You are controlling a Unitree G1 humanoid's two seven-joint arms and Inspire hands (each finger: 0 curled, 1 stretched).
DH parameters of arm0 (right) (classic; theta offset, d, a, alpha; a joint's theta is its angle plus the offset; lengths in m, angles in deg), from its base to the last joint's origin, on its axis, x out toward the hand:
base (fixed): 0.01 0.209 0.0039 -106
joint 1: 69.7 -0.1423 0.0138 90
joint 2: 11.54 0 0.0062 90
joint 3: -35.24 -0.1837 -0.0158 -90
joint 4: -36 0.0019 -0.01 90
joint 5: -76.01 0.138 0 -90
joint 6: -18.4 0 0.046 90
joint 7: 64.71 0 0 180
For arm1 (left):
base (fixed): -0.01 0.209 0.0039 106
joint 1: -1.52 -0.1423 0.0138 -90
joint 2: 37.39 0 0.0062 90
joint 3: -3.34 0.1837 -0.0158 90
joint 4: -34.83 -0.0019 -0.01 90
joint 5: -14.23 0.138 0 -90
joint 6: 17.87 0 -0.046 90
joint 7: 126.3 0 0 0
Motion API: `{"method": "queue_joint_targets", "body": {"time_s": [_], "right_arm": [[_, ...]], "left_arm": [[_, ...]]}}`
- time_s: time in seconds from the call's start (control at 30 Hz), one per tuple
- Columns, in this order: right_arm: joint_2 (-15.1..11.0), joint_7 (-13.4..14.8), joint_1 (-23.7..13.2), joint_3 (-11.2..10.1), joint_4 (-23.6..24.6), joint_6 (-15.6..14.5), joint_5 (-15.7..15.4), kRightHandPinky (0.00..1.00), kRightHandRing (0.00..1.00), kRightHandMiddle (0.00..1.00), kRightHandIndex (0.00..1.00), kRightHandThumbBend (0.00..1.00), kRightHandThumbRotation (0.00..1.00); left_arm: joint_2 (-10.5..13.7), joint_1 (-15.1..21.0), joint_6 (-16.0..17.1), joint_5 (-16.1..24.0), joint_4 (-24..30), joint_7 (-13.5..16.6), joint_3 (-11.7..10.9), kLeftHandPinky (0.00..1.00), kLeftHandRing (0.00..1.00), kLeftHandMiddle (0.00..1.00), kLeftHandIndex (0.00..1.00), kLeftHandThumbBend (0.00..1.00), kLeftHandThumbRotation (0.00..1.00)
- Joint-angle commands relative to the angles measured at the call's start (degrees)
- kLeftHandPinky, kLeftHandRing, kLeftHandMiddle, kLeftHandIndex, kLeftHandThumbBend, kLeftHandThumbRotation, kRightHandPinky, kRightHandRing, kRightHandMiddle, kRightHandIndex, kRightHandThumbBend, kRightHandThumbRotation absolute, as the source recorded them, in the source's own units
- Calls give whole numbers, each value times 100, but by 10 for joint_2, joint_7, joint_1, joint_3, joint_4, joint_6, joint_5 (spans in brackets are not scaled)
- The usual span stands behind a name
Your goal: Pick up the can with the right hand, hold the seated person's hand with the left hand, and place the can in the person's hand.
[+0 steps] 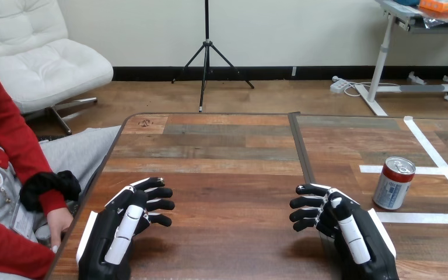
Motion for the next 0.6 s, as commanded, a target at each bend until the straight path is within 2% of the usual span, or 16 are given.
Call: {"method": "queue_joint_targets", "body": {"time_s": [0.0, 0.17, 0.27, 0.57], "right_arm": [[-6, 5, -29, 0, 7, 9, 2, 50, 55, 61, 65, 85, 81], [-5, -1, -30, -1, 10, -4, 10, 50, 56, 61, 65, 86, 80], [-3, -26, -35, -4, 8, -3, 29, 51, 57, 62, 65, 84, 79], [-11, -23, -62, -1, 7, 0, 19, 56, 61, 63, 66, 84, 82]], "left_arm": [[2, 34, 0, 7, 14, 4, 6, 50, 62, 65, 67, 68, 76], [1, 34, -1, 6, 14, 6, 6, 50, 62, 65, 66, 69, 76], [0, 34, -5, 3, 17, 3, 7, 49, 62, 65, 66, 69, 76], [2, 40, -3, 5, 9, 3, 7, 48, 62, 64, 66, 70, 76]]}}
